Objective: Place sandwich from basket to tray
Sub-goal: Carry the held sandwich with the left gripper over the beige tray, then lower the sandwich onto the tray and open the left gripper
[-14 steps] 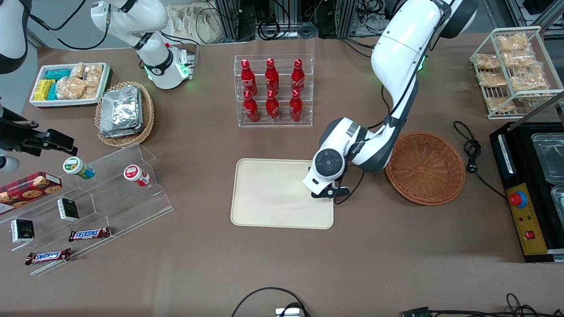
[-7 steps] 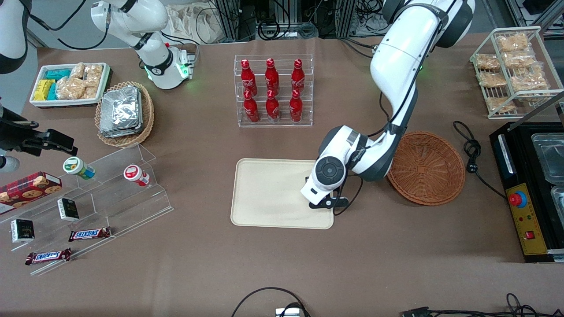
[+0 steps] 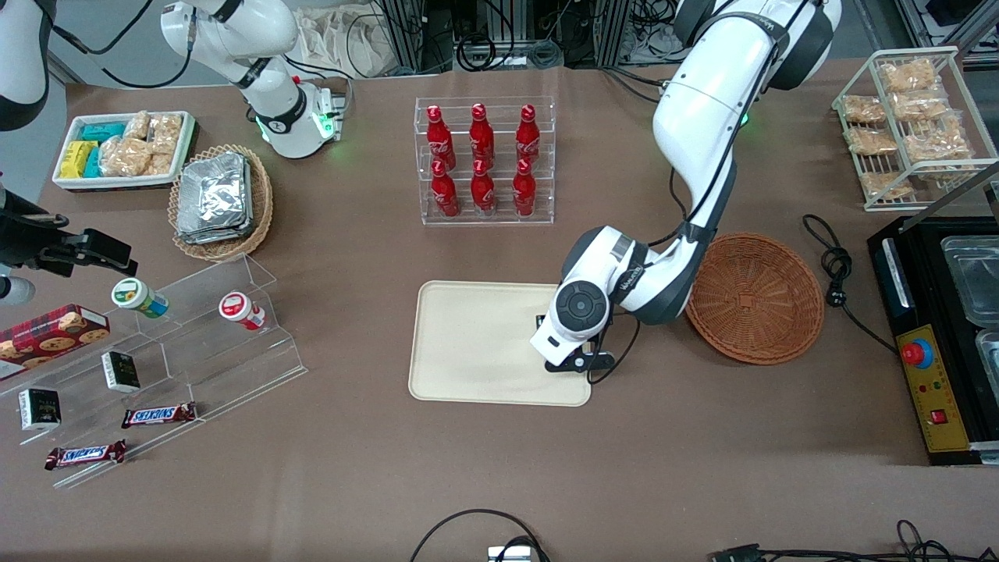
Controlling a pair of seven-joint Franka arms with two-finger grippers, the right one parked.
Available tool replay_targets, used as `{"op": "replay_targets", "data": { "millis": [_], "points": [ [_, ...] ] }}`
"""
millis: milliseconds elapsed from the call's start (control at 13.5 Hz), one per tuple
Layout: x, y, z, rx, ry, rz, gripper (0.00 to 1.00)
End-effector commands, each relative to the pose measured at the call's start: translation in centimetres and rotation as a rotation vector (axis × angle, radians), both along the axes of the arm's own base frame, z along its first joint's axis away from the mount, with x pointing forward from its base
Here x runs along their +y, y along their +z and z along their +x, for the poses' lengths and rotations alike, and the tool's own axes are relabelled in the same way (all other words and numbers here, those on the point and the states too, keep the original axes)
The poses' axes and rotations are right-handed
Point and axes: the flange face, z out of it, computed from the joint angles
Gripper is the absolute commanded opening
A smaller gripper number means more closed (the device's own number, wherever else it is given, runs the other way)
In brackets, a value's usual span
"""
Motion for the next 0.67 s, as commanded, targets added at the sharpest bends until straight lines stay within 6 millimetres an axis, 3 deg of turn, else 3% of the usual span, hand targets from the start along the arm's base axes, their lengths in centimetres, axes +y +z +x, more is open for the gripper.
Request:
{"op": "replay_targets", "data": {
  "millis": [0,148,222,444,593],
  "points": [
    [0.4,2.0,0.9,-0.024,0.004,0.008,1.00],
    [1.4,5.1,1.9,-0.065,0.022,0.007,1.00],
    [3.2,6.6,2.6,-0.072,0.046,0.029,1.00],
    [6.3,11.2,1.7,-0.067,0.075,0.050,1.00],
    [10.2,13.9,0.1,-0.075,0.105,0.042,1.00]
  ]
}}
